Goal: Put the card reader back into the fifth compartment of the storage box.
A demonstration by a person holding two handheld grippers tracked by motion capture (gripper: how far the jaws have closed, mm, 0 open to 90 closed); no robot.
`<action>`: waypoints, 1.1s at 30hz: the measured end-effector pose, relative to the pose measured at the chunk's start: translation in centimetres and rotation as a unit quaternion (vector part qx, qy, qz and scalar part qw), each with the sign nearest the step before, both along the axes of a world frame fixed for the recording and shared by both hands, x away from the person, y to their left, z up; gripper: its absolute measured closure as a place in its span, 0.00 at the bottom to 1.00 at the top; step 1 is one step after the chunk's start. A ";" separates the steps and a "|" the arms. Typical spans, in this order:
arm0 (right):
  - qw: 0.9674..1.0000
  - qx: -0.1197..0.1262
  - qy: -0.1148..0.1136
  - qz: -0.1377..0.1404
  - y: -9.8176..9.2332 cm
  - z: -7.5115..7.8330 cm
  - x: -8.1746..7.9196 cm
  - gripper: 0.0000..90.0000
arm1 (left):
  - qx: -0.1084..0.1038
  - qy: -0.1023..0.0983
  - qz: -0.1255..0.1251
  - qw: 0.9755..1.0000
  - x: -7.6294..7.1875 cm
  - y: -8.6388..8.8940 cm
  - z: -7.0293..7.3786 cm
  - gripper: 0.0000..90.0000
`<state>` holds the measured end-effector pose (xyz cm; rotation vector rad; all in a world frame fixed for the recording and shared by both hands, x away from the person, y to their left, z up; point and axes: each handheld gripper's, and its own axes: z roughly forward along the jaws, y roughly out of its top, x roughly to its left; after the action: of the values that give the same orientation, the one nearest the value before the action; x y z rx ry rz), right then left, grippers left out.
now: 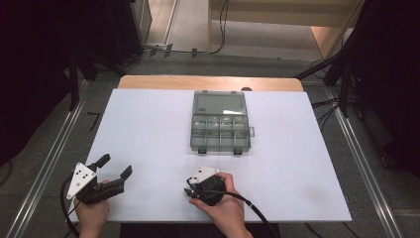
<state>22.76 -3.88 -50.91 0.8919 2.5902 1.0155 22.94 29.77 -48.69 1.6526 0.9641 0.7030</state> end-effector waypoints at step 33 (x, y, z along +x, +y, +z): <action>0.999 0.043 0.016 0.002 -1.6 2.1 1.8 0.79 | -0.002 0.000 0.000 1.000 0.1 0.1 0.0 0.15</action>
<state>24.56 -5.48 -48.82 0.9322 2.5927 1.1303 23.00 29.87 -48.65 1.6495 0.9652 0.7016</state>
